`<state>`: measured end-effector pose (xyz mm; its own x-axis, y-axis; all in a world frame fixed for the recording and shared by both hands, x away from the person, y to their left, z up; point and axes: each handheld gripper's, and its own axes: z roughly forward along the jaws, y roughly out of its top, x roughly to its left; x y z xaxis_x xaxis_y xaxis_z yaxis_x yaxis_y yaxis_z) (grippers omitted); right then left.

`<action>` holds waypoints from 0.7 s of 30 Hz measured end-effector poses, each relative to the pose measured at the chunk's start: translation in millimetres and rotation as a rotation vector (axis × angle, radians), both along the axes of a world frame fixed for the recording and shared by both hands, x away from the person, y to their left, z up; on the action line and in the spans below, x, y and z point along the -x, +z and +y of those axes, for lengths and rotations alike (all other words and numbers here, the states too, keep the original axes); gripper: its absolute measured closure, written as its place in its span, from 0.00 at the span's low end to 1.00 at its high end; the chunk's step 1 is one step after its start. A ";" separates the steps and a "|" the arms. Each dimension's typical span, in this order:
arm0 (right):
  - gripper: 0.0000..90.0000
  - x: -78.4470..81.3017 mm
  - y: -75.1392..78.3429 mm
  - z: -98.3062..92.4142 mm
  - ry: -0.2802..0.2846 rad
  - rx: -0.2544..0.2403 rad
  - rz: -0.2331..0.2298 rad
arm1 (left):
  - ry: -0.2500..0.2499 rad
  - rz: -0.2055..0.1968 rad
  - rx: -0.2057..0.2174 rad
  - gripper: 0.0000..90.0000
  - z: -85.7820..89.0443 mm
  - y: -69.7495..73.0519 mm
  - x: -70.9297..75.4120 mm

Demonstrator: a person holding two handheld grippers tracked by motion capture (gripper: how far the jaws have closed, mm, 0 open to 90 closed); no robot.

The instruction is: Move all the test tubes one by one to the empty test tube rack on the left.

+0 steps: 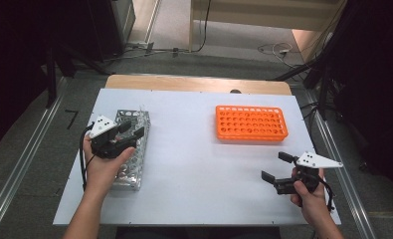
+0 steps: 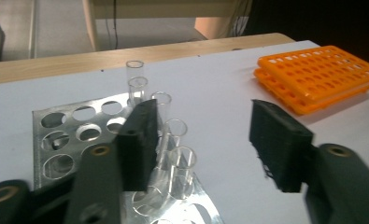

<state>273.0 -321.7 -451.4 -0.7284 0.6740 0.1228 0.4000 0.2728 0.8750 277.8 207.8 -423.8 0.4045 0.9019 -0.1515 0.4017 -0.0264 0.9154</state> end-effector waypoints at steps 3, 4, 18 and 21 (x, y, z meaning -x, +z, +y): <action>0.00 -0.5 0.3 -0.5 -0.001 -0.001 0.000 | -0.016 -0.003 0.013 0.26 -1.3 3.2 4.4; 0.00 -0.7 0.3 -0.5 -0.002 -0.003 -0.001 | -0.022 -0.009 0.017 0.22 -1.6 4.3 6.3; 0.00 -1.8 -0.1 -5.8 -0.016 0.000 -0.011 | -0.083 -0.043 0.031 0.01 2.8 1.8 42.6; 0.00 -2.4 -1.0 -6.8 -0.017 0.002 -0.014 | -0.108 -0.048 0.023 0.00 5.5 -3.4 51.1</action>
<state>275.4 -328.5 -452.4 -0.7182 0.6868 0.1113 0.3923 0.2676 0.8801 226.7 213.3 -427.2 0.5068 0.8490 -0.1498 0.3536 -0.0463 0.9342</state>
